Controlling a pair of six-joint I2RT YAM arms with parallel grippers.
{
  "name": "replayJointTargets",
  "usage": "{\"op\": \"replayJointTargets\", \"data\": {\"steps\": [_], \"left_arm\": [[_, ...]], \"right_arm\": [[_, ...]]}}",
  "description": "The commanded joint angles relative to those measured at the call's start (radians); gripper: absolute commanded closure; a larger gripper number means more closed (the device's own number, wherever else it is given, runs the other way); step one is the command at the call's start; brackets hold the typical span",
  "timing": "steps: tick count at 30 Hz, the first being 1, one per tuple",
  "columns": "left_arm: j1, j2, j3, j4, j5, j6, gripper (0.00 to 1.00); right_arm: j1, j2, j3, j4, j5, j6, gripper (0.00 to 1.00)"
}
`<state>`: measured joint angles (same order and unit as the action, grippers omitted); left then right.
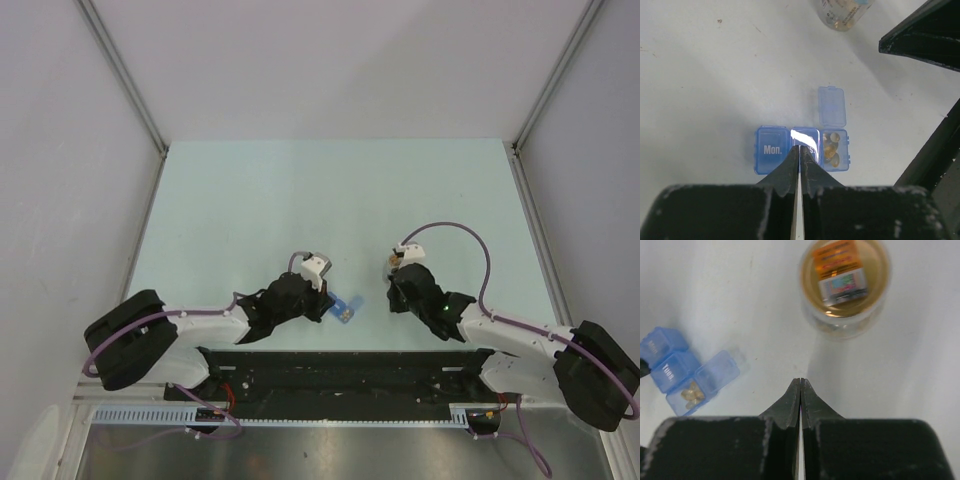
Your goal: Sort the pills into containers
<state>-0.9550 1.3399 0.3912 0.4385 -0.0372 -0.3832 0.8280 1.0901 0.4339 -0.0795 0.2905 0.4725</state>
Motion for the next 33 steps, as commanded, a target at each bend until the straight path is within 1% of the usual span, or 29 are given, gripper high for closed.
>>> {"op": "replayJointTargets", "data": {"steps": [1, 4, 5, 8, 16, 27, 33], "left_arm": [[0.004, 0.008, 0.009, 0.054, 0.014, 0.003, 0.95], [0.004, 0.024, 0.009, 0.057, 0.013, 0.001, 0.96], [0.004, 0.027, 0.009, 0.058, 0.013, 0.000, 0.96], [0.004, 0.047, 0.012, 0.065, 0.007, -0.006, 0.96], [0.004, 0.093, 0.015, 0.077, 0.003, -0.019, 0.96], [0.004, 0.096, 0.015, 0.080, 0.011, -0.022, 0.97], [0.004, 0.087, 0.006, 0.080, 0.011, -0.031, 0.97]], "right_arm": [[-0.041, 0.016, -0.020, 0.064, 0.073, 0.074, 1.00], [-0.082, 0.022, -0.032, 0.070, 0.038, 0.094, 1.00], [-0.102, 0.021, -0.041, 0.101, 0.026, 0.095, 1.00], [-0.138, 0.027, -0.049, 0.119, -0.017, 0.095, 1.00], [-0.208, 0.059, -0.060, 0.158, -0.114, 0.084, 1.00], [-0.293, 0.180, -0.061, 0.285, -0.224, 0.086, 1.00], [-0.305, 0.255, -0.029, 0.337, -0.222, 0.065, 1.00]]}}
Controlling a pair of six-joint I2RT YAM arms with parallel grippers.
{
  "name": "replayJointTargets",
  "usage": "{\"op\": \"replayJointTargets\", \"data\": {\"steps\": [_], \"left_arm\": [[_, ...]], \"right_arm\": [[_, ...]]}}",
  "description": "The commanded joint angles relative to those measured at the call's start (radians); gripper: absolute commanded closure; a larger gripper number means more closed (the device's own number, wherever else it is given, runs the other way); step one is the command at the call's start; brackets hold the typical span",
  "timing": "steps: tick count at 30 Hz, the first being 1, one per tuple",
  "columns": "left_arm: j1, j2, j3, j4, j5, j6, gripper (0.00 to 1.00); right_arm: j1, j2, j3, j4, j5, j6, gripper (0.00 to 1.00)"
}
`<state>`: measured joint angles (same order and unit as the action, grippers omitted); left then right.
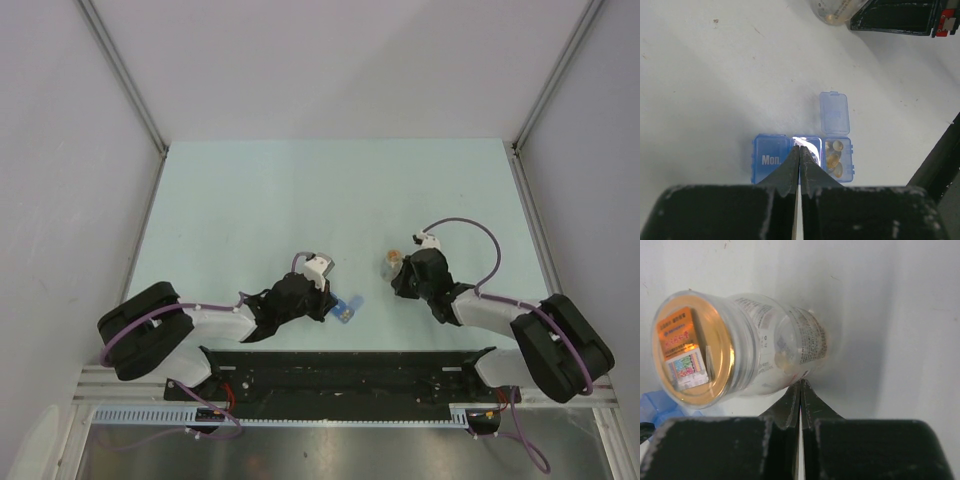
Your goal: Sort the pills into containers
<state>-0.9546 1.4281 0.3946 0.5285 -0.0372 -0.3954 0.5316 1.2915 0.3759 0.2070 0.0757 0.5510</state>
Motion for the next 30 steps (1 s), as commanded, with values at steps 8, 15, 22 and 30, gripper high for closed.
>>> {"op": "replayJointTargets", "data": {"steps": [8, 15, 22, 30], "left_arm": [[0.004, -0.015, -0.010, -0.009, 0.011, -0.028, 0.97], [0.004, -0.034, -0.013, -0.009, 0.023, -0.026, 0.97], [0.004, -0.026, -0.016, -0.010, 0.028, -0.023, 0.98], [0.004, -0.037, -0.028, -0.010, 0.028, -0.023, 0.97]], "right_arm": [[-0.016, 0.184, 0.098, 0.109, 0.018, -0.049, 1.00], [-0.019, 0.229, 0.139, 0.111, 0.026, -0.100, 1.00], [0.027, 0.123, 0.121, 0.034, 0.012, -0.048, 1.00], [0.114, 0.037, 0.063, -0.012, -0.002, 0.013, 1.00]]}}
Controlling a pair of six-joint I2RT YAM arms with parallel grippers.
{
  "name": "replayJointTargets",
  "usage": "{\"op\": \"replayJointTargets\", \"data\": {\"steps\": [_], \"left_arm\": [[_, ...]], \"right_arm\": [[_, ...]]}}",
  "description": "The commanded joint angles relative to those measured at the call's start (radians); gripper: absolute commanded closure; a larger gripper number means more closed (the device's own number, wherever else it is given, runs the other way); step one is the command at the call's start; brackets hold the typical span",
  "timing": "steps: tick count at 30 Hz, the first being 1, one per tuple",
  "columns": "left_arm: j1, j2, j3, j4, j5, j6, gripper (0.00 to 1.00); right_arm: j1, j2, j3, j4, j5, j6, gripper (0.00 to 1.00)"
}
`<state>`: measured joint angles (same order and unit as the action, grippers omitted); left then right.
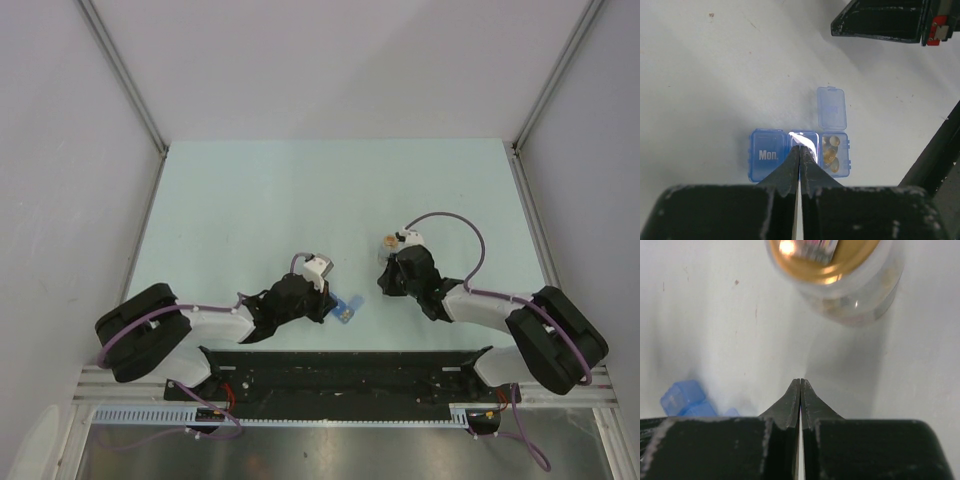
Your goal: Sort the pills into containers
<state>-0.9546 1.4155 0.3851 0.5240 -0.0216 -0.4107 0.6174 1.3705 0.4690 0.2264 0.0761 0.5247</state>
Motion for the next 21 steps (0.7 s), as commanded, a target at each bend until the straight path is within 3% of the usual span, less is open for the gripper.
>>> {"op": "replayJointTargets", "data": {"steps": [1, 12, 21], "left_arm": [[0.004, -0.026, -0.017, -0.004, 0.037, -0.005, 0.97], [0.004, -0.023, -0.018, -0.004, 0.051, -0.007, 0.97], [0.004, -0.023, -0.028, -0.005, 0.052, -0.011, 0.97]], "right_arm": [[0.033, -0.047, -0.036, -0.030, -0.001, 0.053, 1.00], [0.110, -0.013, -0.105, 0.060, -0.019, 0.083, 1.00], [0.136, 0.062, -0.107, 0.159, -0.119, 0.087, 1.00]]}}
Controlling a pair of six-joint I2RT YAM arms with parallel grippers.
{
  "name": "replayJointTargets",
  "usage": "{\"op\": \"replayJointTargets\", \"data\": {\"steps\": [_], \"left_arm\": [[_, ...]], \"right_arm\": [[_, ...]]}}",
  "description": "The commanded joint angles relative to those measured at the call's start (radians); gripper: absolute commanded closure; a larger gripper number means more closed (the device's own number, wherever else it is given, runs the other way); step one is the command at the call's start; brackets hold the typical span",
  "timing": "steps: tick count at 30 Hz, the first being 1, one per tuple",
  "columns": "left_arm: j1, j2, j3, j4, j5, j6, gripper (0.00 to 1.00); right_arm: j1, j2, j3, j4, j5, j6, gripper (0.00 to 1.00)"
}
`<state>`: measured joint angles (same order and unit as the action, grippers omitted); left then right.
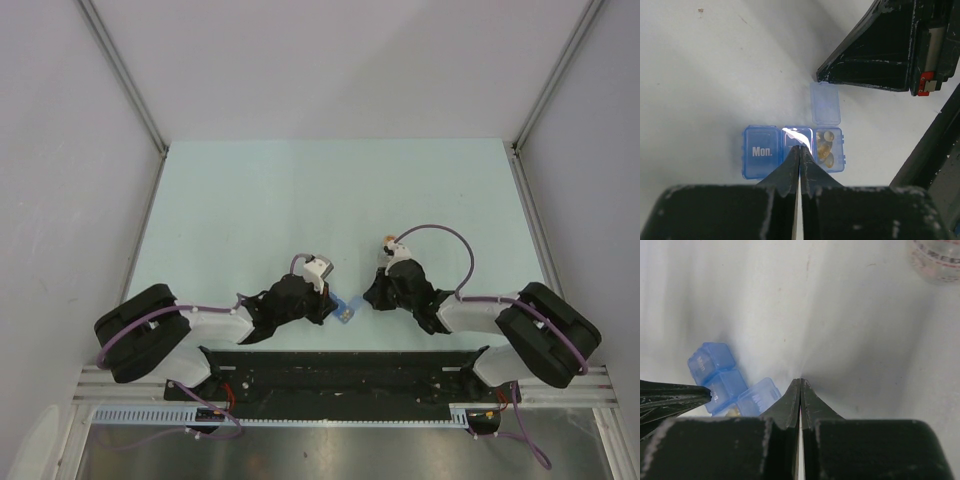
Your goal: Sort the pills into containers
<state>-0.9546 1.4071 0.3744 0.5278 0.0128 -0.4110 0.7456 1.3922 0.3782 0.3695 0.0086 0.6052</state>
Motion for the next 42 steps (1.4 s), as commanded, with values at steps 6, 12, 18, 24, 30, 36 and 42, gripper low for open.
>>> {"op": "replayJointTargets", "data": {"steps": [6, 12, 18, 24, 30, 36, 42], "left_arm": [[0.004, -0.016, -0.023, -0.008, 0.018, -0.015, 0.97], [0.004, -0.002, -0.019, -0.009, 0.029, -0.014, 0.98], [0.002, 0.001, -0.019, -0.009, 0.033, -0.017, 0.98], [0.002, 0.010, -0.019, -0.008, 0.041, -0.018, 0.99], [0.002, 0.010, -0.023, -0.009, 0.041, -0.020, 0.99], [0.002, 0.007, -0.029, -0.008, 0.035, -0.022, 0.99], [0.002, 0.001, -0.037, -0.009, 0.027, -0.025, 0.99]], "right_arm": [[0.008, 0.047, -0.019, 0.042, -0.073, 0.019, 1.00], [0.009, -0.001, -0.021, 0.036, -0.094, 0.010, 1.00], [0.009, -0.076, -0.028, 0.035, -0.124, -0.008, 1.00], [0.011, -0.098, -0.029, 0.065, -0.177, -0.009, 1.00], [0.014, -0.085, -0.028, 0.098, -0.229, 0.001, 1.00], [0.028, -0.094, -0.028, 0.109, -0.256, -0.004, 1.00], [0.046, -0.093, -0.025, 0.108, -0.268, -0.005, 1.00]]}}
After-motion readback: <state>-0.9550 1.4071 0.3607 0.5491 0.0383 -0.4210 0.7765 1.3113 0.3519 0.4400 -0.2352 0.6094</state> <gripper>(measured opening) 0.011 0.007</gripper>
